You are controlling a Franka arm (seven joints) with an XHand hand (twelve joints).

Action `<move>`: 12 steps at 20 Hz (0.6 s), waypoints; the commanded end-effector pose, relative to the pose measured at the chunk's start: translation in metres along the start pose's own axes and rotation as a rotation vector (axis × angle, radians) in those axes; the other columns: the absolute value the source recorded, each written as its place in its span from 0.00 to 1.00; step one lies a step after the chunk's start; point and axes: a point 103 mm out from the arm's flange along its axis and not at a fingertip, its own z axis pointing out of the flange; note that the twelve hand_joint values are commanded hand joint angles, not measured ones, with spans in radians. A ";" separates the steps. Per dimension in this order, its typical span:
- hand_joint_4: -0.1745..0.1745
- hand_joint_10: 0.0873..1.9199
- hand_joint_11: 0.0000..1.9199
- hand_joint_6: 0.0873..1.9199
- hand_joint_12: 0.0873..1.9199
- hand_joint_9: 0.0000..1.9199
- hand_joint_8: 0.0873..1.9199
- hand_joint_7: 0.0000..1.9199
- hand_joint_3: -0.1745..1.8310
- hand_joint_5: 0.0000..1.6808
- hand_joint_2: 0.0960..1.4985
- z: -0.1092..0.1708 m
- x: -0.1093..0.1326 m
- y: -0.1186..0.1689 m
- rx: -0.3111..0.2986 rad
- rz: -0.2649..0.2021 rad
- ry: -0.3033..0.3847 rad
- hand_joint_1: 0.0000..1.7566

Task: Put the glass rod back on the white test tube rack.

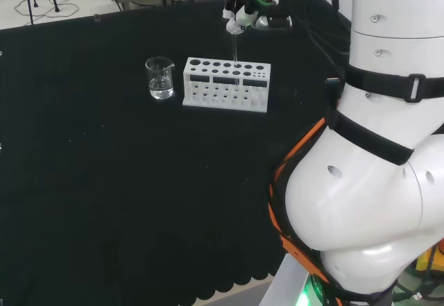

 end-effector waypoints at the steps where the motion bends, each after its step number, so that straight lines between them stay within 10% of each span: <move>1: 0.00 0.32 0.80 0.45 0.36 0.94 0.31 0.62 0.00 0.45 0.61 -0.001 0.001 -0.001 -0.012 0.007 0.003 0.75; 12: 0.00 0.33 0.80 0.45 0.37 0.94 0.32 0.60 0.00 0.45 0.60 -0.024 -0.006 -0.018 -0.056 0.027 0.013 0.76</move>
